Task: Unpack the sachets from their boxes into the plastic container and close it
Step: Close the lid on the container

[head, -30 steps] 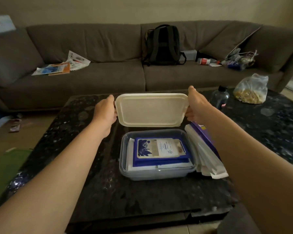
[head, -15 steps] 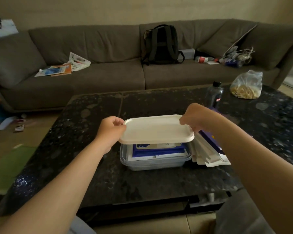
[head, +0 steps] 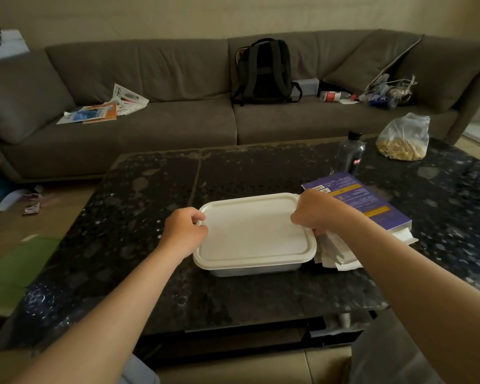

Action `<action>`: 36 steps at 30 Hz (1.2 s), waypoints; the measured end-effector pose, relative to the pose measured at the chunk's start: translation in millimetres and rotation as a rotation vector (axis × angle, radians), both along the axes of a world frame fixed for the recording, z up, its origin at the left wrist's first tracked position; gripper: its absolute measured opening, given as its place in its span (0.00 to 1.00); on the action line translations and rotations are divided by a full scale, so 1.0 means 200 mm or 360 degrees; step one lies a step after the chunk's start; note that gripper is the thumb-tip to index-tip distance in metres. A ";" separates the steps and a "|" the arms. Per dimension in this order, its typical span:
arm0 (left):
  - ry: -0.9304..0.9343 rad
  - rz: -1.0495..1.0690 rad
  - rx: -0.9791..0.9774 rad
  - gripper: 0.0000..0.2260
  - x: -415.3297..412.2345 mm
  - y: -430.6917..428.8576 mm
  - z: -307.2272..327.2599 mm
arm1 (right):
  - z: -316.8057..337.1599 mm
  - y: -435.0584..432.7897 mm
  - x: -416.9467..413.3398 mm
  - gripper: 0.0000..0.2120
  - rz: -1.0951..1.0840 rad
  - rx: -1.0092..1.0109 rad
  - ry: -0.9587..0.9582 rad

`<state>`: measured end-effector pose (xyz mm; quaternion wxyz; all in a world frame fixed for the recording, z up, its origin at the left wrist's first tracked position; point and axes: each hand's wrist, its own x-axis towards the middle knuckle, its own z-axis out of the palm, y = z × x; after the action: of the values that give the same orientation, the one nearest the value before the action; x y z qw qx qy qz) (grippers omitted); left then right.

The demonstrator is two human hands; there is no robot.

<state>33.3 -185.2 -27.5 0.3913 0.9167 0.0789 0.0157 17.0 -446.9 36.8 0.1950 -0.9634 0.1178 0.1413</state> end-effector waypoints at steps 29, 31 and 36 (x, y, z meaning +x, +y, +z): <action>0.0134 0.0067 -0.0146 0.19 0.04 -0.04 -0.05 | -0.14 0.01 0.00 0.16 0.0059 -0.0245 -0.0098; 0.0144 0.0080 -0.0173 0.20 0.04 -0.04 -0.04 | -0.15 0.02 -0.01 0.16 0.0069 -0.0270 -0.0123; 0.0174 0.0068 -0.0021 0.23 0.02 -0.03 -0.04 | -0.18 0.04 -0.01 0.16 0.0075 -0.0266 -0.0174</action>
<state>38.2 -192.0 -36.0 0.3919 0.9118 0.1197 -0.0265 16.0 -438.6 1.0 0.1168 -0.9850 0.0958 0.0828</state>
